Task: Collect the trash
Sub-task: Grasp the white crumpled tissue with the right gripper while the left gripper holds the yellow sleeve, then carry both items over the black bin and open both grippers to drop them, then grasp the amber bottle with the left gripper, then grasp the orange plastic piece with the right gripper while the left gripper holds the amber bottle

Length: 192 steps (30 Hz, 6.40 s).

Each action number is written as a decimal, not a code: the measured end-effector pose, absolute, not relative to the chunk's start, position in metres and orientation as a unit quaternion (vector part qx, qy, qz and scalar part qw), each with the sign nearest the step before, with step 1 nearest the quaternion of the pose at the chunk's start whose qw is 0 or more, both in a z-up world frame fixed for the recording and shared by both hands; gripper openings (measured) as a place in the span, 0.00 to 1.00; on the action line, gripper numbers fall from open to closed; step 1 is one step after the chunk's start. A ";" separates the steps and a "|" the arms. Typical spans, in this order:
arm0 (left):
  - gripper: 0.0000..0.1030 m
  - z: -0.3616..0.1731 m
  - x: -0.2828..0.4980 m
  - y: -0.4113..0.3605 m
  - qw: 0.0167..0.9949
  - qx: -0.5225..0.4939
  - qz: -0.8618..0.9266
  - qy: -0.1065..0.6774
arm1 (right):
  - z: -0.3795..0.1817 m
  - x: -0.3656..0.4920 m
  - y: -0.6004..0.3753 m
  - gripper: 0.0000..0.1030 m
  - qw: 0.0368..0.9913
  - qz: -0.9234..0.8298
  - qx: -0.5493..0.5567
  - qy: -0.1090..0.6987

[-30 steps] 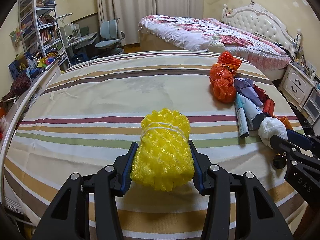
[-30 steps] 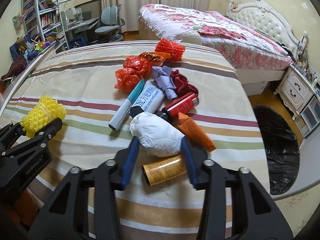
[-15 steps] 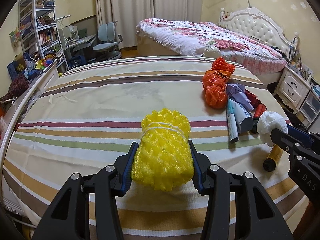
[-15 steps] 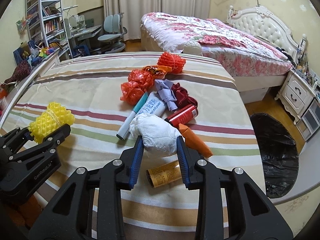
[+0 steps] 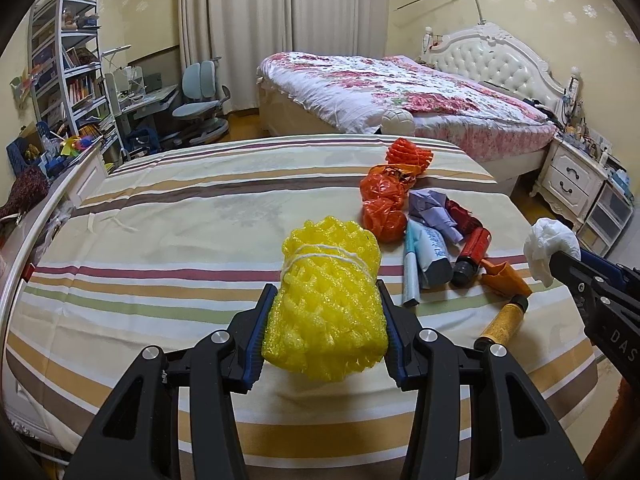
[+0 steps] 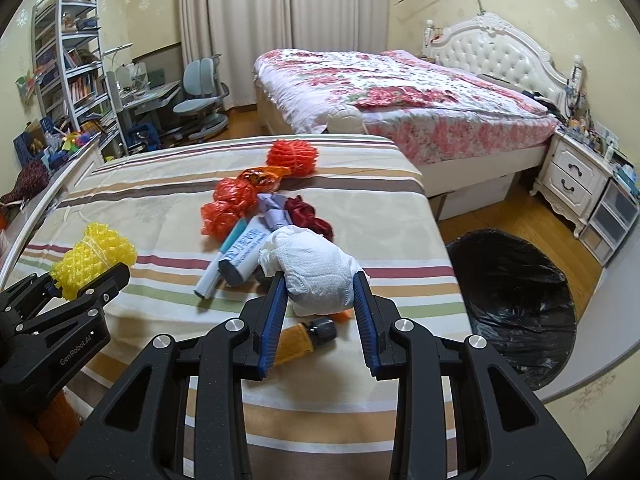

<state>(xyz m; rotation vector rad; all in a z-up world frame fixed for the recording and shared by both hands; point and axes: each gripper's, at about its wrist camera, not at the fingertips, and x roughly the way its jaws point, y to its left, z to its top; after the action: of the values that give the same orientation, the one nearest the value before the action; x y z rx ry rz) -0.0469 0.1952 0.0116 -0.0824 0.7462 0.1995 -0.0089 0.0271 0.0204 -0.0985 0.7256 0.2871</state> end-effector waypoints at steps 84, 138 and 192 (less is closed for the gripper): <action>0.77 -0.020 0.098 -0.078 0.921 0.089 -0.076 0.371 | -0.043 0.082 -0.214 0.57 0.910 -0.106 0.070 0.394; 0.70 -0.032 -0.009 0.074 0.913 0.040 0.012 0.405 | -0.045 -0.016 -0.103 0.63 0.907 0.011 0.032 0.419; 0.49 -0.029 -0.034 0.177 0.912 -0.038 0.076 0.402 | -0.034 0.035 0.034 0.57 0.895 0.147 -0.058 0.417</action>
<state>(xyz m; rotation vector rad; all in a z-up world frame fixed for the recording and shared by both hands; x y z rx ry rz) -0.0345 0.1772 -0.0286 -0.0789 0.8289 0.1557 0.0345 0.0345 -0.0341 -0.1205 0.8647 0.3058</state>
